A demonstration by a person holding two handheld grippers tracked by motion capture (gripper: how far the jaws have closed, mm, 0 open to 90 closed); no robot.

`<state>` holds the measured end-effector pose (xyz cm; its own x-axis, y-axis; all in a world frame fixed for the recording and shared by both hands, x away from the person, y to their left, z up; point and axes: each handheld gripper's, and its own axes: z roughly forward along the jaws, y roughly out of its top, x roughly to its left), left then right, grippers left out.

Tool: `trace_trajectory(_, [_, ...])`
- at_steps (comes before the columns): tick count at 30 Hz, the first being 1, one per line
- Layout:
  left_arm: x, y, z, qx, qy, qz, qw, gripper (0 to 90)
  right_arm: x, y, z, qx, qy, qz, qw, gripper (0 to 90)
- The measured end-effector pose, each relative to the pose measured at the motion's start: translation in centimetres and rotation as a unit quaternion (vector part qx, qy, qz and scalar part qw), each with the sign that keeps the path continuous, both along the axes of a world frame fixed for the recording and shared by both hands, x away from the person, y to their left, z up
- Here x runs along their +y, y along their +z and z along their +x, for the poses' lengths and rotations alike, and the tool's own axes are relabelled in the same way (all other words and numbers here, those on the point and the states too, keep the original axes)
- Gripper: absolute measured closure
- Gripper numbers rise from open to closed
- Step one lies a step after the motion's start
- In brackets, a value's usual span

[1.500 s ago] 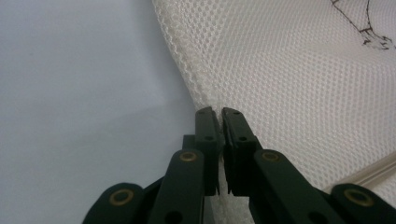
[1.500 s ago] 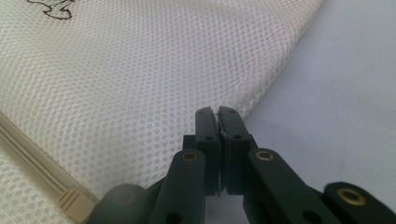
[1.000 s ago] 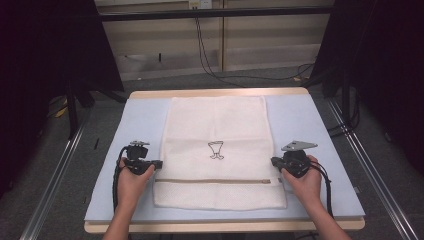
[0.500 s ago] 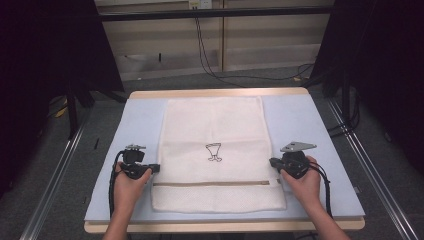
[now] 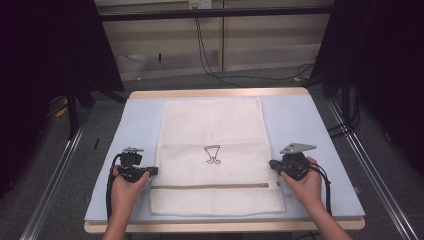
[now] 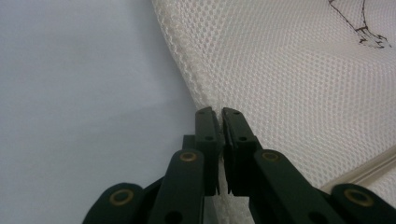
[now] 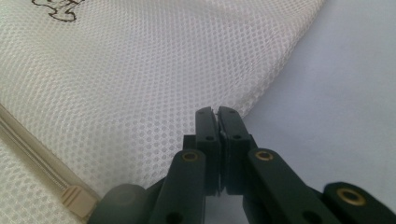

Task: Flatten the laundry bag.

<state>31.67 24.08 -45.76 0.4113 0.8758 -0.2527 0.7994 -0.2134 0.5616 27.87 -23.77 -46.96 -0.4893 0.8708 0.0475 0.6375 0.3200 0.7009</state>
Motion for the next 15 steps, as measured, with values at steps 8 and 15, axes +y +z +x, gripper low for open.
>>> trace_trajectory(8, [0.2,-0.15,-0.16,0.005,-0.002,0.007,1.0,85.8,0.32,-0.02,-0.31,0.004,0.004,-0.002,1.0,87.7])
trace_trajectory(15, [0.2,-0.12,-0.19,0.004,0.0,0.007,1.0,85.6,0.35,-0.03,-0.55,0.001,0.007,-0.005,1.0,87.3])
